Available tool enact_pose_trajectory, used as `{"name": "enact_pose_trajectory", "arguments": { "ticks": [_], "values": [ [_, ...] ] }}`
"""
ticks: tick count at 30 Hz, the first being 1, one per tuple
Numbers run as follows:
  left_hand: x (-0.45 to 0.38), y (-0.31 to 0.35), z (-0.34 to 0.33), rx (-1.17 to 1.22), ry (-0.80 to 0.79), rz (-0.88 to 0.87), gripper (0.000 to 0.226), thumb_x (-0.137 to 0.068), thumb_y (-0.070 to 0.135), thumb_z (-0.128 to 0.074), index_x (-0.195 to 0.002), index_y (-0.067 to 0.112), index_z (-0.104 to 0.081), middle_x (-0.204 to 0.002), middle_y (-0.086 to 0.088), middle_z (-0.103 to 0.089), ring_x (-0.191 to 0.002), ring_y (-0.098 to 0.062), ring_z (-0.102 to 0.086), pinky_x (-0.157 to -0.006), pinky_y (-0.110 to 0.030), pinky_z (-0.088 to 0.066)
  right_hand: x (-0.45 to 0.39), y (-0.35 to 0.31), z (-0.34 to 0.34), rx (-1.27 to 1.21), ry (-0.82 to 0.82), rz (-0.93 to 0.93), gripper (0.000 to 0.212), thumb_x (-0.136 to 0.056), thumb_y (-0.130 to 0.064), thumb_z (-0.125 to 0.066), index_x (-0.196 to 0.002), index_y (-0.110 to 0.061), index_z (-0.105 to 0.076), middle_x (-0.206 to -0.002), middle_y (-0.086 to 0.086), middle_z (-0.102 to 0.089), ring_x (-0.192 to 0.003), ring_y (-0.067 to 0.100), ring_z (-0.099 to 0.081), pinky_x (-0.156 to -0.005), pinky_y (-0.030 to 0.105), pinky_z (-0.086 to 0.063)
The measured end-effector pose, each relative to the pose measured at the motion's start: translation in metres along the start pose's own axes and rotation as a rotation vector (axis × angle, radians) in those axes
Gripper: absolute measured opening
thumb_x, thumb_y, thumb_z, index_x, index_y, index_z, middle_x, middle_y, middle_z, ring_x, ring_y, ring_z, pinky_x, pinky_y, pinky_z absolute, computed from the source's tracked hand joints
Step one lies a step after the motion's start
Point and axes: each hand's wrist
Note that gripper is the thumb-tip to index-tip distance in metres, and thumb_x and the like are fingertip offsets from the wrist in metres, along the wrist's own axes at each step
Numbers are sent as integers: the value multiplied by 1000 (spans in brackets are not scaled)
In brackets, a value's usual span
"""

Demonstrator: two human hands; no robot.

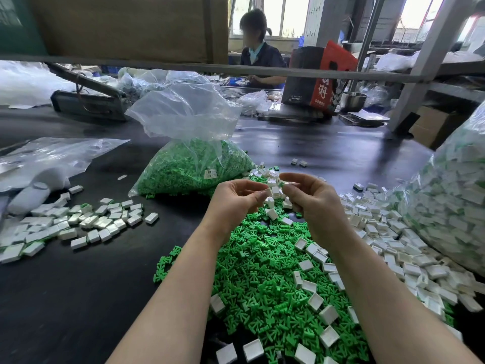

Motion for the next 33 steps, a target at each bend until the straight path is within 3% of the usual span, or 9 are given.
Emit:
{"name": "enact_pose_trajectory", "arguments": {
  "ticks": [4, 12, 21, 28, 33],
  "values": [
    [0, 0, 1, 20, 7, -8, 6, -83, 10, -74, -86, 15, -76, -81, -7, -72, -72, -13, -63, -71, -22, -54, 1, -1, -2, 65, 21, 41, 9, -83, -10, -73, -92, -11, -71, -76, -2, -71, -60, 4, -61, -57, 15, -50],
    [0, 1, 1, 9, 6, -15, 6, -82, 11, -75, -86, 14, -77, -79, -5, -73, -71, -12, -63, -72, -23, -54, 3, -1, -3, 152, 10, 65, 9, -84, -8, -72, -93, -5, -71, -80, 5, -70, -62, 3, -61, -61, 16, -49],
    [0, 1, 2, -36, -13, -42, 6, -82, 10, -74, -87, 13, -77, -77, -2, -73, -70, -6, -63, -69, -18, -53, 4, -3, -4, 259, -3, 127, 5, -84, -8, -73, -89, -8, -72, -83, 10, -72, -72, 15, -66, -69, 22, -56],
    [2, 2, 3, -140, -48, -123, 8, -84, 6, -73, -88, 11, -75, -71, 8, -72, -63, 4, -63, -64, -10, -48, 1, 1, -2, 345, -63, 102, 6, -85, -13, -74, -87, -14, -68, -75, 8, -71, -61, 8, -61, -58, 20, -50],
    [2, 1, 7, -167, -58, -141, 9, -84, 7, -72, -89, 14, -75, -77, 5, -74, -69, 2, -65, -66, -11, -49, 1, 8, -2, 558, -216, 66, 18, -99, -24, -55, -85, -17, -62, -70, -2, -67, -51, 4, -48, -53, 19, -39]
  ]
}}
Point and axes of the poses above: each hand's wrist, its own x-axis away from the middle knuckle, its own z-axis out of the back of the hand, y = z × x
